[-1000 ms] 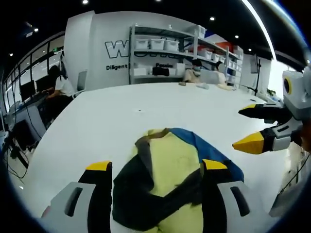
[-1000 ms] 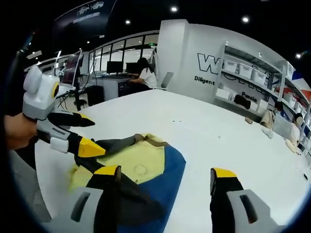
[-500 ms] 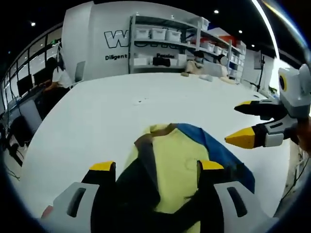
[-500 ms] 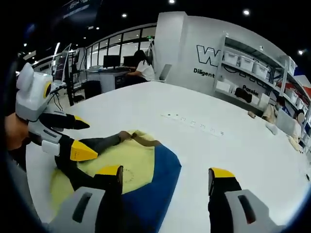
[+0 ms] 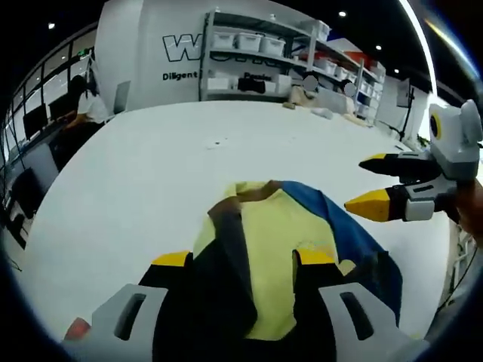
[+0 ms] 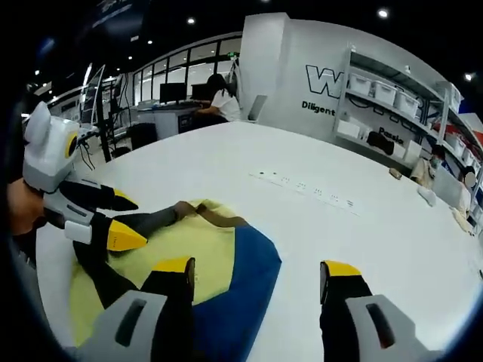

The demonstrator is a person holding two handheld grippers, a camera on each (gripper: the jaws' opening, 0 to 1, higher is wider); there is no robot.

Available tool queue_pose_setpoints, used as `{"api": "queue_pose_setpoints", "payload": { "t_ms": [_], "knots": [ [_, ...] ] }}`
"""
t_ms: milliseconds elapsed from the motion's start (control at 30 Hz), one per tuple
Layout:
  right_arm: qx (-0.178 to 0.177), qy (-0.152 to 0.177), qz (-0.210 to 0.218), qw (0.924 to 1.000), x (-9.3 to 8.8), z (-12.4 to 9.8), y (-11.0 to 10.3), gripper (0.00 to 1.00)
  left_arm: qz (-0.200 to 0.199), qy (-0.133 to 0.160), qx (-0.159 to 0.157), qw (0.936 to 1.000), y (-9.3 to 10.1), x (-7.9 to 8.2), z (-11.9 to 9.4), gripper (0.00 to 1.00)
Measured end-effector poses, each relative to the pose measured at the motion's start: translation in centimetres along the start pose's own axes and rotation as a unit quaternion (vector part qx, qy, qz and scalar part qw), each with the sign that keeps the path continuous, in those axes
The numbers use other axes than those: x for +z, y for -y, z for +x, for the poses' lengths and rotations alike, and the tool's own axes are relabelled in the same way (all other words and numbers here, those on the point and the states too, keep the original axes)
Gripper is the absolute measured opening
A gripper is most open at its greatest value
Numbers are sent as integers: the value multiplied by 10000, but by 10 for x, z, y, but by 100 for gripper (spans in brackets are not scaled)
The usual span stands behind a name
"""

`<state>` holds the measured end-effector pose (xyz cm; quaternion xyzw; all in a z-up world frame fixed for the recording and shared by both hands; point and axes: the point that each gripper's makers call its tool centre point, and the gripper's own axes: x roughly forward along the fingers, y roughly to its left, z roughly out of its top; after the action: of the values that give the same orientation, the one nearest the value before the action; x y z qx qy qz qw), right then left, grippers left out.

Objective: Fold the garment on the visible template until the final outline fits inside the template.

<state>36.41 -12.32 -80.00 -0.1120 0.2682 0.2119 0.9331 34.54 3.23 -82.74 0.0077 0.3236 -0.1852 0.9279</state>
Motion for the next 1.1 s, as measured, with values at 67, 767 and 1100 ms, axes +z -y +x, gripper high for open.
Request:
{"api": "queue_pose_setpoints", "payload": {
  "t_ms": [67,767,1100],
  "knots": [
    [6,3,1,10000,0,0,0,68,-29,-23,-26,10000,0,-1,1,43],
    [36,-40,-55,10000,-3,11,5,66,-231,-406,-180,9987,5,-15,16,12],
    [30,-187,9,9998,-13,30,12,61,-166,-456,-124,9987,0,-14,19,0]
  ]
}}
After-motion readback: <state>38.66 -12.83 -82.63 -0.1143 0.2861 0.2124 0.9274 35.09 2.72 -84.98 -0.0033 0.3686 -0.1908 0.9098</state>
